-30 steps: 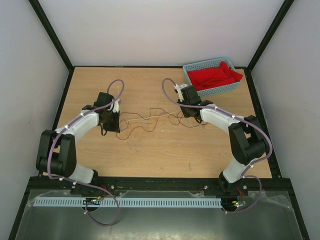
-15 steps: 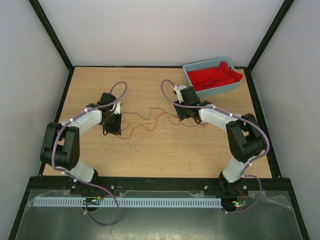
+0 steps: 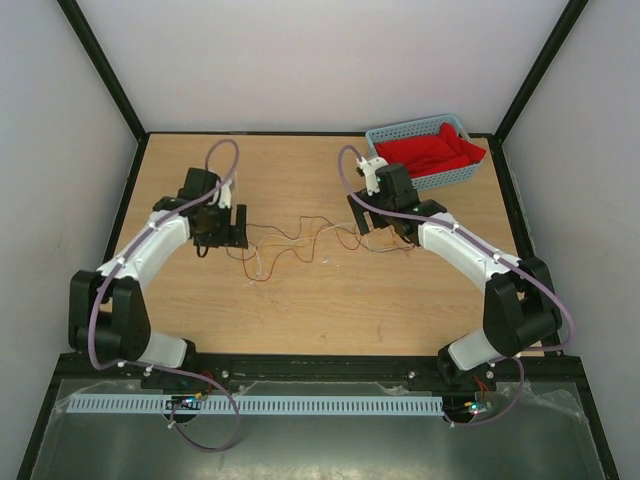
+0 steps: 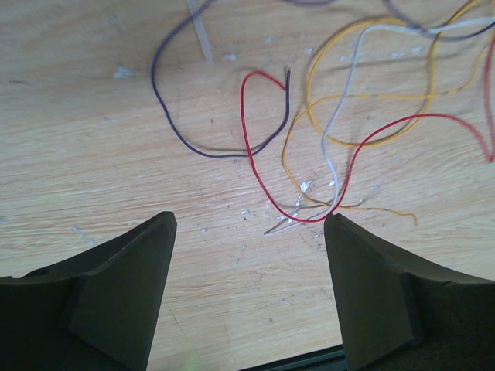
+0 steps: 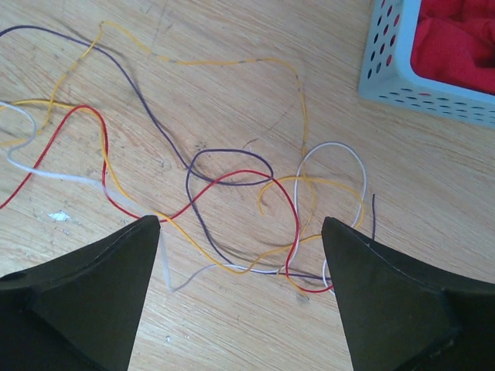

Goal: Zip-tie the wires
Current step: Straighten the cable at the center of the board.

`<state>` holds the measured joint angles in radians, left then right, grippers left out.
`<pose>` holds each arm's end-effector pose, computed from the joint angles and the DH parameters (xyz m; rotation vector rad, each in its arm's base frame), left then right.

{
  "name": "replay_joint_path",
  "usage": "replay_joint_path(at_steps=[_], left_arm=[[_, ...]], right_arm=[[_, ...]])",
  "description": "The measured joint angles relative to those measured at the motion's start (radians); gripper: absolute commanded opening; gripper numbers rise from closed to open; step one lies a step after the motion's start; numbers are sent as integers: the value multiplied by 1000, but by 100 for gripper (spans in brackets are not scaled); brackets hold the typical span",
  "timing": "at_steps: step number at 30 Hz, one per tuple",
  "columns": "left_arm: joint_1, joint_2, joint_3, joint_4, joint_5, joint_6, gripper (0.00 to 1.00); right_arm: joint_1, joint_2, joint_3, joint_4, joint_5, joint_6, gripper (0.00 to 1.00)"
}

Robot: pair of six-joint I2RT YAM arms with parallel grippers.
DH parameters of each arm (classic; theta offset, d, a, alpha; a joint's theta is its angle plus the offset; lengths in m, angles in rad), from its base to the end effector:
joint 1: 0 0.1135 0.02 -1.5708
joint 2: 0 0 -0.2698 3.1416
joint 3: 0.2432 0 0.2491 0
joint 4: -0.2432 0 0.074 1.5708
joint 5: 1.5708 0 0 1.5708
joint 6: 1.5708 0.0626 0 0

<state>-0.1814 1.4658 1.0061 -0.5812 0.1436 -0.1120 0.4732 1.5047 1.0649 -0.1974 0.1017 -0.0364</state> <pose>0.2971 -0.0636 0.2110 0.1422 2.6199 -0.2907 0.3198 0.1566 0.2530 -0.5014 2.1496 0.1313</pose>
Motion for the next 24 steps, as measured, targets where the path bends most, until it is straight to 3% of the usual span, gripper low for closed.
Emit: replay_joint_path(at_steps=[7,12,16,24], left_arm=[[97,-124,57,-16,49,-13,87],[157,-109,167,-31,61,-25,87],[169,27,330,-28,64,-26,83],[169,452,644,-13,54,-26,76]], right_arm=[[-2,-1,0,-51,-49,-6,99],[-2,0,9,-70,-121,3,99],[-2,-20,9,-67,-142,24,99],[-3,-146,-49,4,-101,45,99]])
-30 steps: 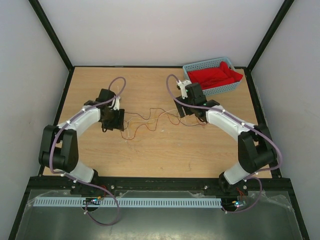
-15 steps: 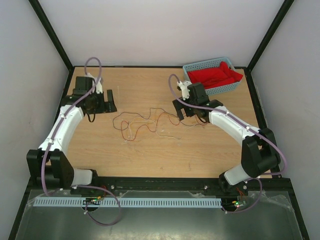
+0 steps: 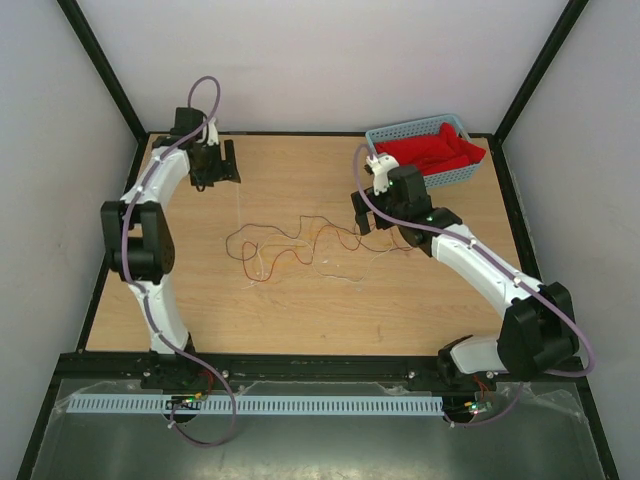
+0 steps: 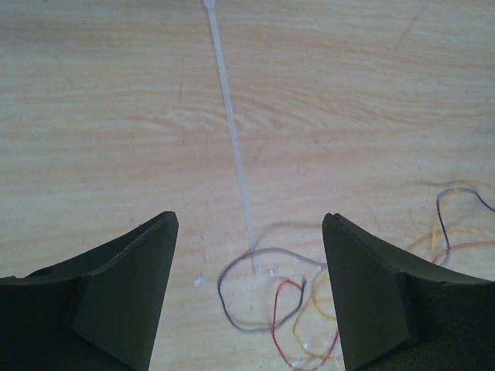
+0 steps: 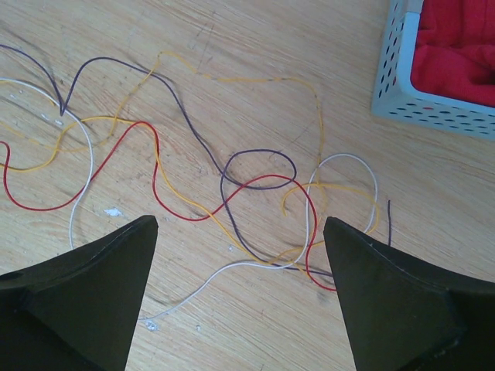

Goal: Zip-tie the wires
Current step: Straighten the cable at the center of the board, then pick up the ribbon at the center of the board.

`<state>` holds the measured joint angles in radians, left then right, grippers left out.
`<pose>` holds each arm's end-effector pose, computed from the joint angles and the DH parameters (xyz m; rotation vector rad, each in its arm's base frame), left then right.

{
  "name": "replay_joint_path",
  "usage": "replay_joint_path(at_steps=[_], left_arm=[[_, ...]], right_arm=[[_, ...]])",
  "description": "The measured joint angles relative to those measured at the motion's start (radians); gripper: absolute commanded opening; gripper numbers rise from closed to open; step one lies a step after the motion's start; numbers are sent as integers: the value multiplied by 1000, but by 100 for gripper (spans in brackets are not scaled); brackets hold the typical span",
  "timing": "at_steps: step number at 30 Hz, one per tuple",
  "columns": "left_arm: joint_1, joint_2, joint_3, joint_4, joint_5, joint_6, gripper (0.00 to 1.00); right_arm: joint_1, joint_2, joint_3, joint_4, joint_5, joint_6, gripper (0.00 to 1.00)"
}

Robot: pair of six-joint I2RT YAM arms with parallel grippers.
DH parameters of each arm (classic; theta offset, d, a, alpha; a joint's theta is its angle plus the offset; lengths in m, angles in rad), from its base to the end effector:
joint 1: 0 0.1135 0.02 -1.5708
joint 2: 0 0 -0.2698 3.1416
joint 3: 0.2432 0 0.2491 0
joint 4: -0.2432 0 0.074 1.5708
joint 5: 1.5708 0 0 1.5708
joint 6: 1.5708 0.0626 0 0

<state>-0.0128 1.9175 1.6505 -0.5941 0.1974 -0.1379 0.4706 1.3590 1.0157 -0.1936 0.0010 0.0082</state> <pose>0.4487 -0.0180 0.2586 -0.0629 2.4322 -0.3079 0.2928 0.1489 0.2825 -0.4853 2.0644 0.2848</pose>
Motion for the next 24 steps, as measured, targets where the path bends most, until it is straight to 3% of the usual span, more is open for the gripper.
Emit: replay_joint_path(at_steps=[10,24], left_arm=[[-9,336,280,-4,-34,-4,73],[-51,544,501,-10,-148,6,68]], right_arm=[[0,-5,-56,72,-5,27,99],[0,-23,-82,129,13,30,99]])
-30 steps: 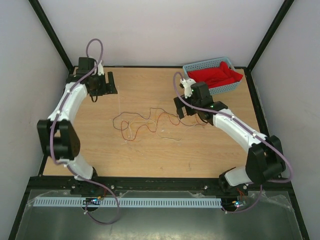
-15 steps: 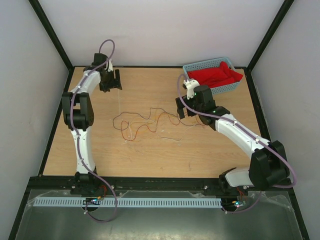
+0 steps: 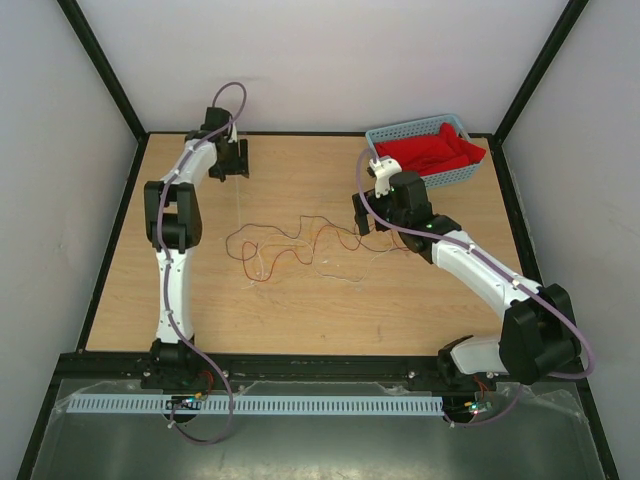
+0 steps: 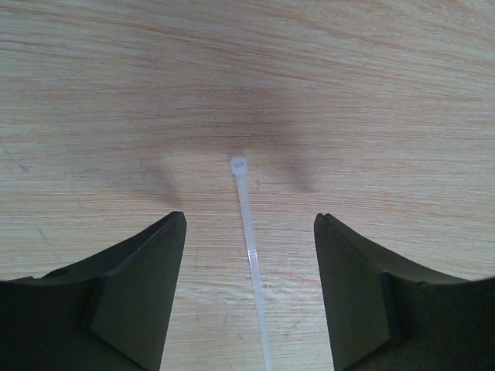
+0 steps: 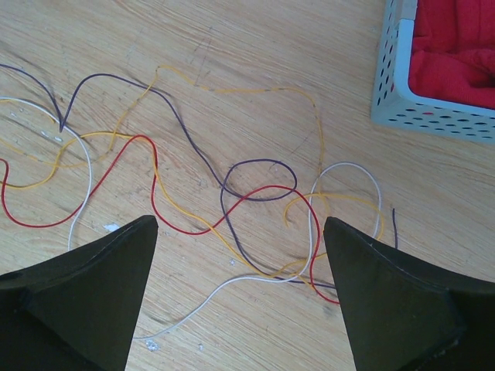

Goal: Zip-tie the wires
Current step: Pick up the ribbon at the center of the board.

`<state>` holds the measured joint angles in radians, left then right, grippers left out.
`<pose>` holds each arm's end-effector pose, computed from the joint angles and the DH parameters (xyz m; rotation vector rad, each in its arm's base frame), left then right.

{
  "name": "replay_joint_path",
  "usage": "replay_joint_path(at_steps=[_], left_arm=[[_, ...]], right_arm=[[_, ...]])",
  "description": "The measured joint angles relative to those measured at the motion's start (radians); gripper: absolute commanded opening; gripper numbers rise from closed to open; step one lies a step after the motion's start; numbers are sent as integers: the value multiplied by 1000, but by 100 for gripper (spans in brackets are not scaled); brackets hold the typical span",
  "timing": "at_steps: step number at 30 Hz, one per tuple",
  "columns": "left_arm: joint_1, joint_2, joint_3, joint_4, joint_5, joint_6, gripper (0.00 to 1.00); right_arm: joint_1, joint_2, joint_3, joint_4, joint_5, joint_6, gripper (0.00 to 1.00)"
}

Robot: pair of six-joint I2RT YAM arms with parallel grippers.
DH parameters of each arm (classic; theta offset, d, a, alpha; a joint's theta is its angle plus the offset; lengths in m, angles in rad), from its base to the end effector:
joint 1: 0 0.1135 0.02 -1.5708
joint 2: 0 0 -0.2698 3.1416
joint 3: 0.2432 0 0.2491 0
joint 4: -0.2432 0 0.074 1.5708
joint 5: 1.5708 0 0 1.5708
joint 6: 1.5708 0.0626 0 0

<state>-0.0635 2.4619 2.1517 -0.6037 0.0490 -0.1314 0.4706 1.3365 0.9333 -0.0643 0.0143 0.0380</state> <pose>0.5604 -0.0387 0.1583 -0.0637 2.4880 -0.1432 0.2903 0.1467 0.2747 -0.4315 2.0059 0.3034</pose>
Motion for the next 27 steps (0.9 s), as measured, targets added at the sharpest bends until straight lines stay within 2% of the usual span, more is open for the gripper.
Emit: replay_joint_path(at_steps=[7,14,27], left_arm=[[-23,1,13,-10,-105,27,60],[-44,1,18,-20,-153,55,58],[-37,1,14,-90,-76,51,47]], right_arm=[[0,0,-2,9,1,0,99],[0,0,-2,14,1,0,99],[0,0,-8,15,1,0,99]])
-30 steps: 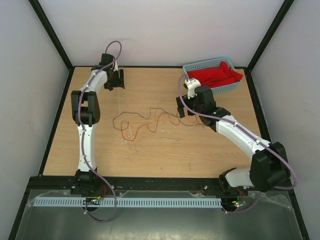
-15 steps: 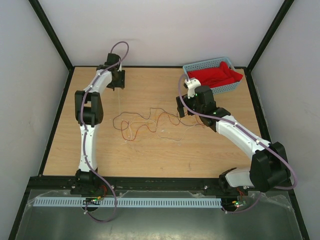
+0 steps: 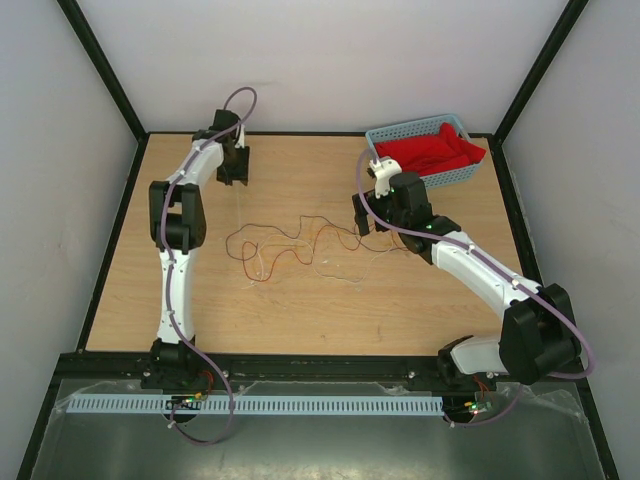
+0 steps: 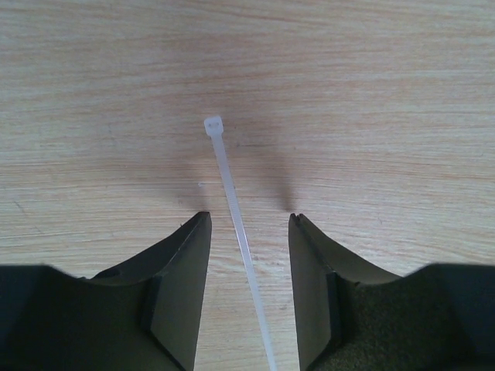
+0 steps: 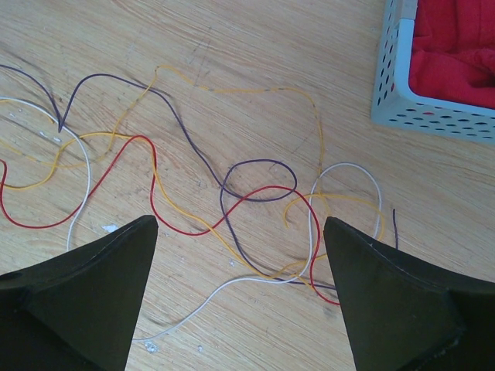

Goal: Zip-tie the wires
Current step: Pick up the ribbon at the center of the board.

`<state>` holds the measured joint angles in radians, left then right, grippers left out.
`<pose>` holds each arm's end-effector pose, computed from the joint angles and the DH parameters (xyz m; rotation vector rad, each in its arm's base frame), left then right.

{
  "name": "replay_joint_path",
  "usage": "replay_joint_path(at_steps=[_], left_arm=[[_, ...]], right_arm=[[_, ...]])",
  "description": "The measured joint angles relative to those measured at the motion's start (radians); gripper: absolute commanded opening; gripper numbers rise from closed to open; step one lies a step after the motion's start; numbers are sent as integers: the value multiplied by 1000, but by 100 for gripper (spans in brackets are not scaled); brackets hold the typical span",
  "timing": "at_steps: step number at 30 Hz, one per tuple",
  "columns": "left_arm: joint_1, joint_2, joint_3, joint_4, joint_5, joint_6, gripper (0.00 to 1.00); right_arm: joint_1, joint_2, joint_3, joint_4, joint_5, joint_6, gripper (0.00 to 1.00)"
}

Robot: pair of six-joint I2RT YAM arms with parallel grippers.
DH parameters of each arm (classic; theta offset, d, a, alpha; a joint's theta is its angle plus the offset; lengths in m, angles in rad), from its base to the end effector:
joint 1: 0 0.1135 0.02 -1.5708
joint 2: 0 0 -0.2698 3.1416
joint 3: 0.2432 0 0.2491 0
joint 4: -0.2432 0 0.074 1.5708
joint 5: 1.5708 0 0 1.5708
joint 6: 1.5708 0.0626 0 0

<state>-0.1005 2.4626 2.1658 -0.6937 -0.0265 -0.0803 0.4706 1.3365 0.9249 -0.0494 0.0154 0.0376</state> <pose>0.5510 -0.0539 0.1554 0.0157 2.5611 -0.0353 0.2904 0.1466 0.2734 -0.4298 1.9995 0.3034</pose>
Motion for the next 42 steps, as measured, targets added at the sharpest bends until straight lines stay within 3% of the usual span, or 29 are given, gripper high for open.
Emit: replay_joint_path(at_steps=[8,14,26,42], left_arm=[[6,-1,-23,-12,30,-21,43],[6,-16,-49,-11,43,-29,34],[10,-26,-64,-34,53,-40,0],[27,-78,-103,-69,99,-25,0]], right_arm=[[0,-4,-5,0,0,0,99],[0,-7,-5,0,0,0,99],[0,-15,-5,0,3,0,99],[0,-15,-5,0,-5,0,99]])
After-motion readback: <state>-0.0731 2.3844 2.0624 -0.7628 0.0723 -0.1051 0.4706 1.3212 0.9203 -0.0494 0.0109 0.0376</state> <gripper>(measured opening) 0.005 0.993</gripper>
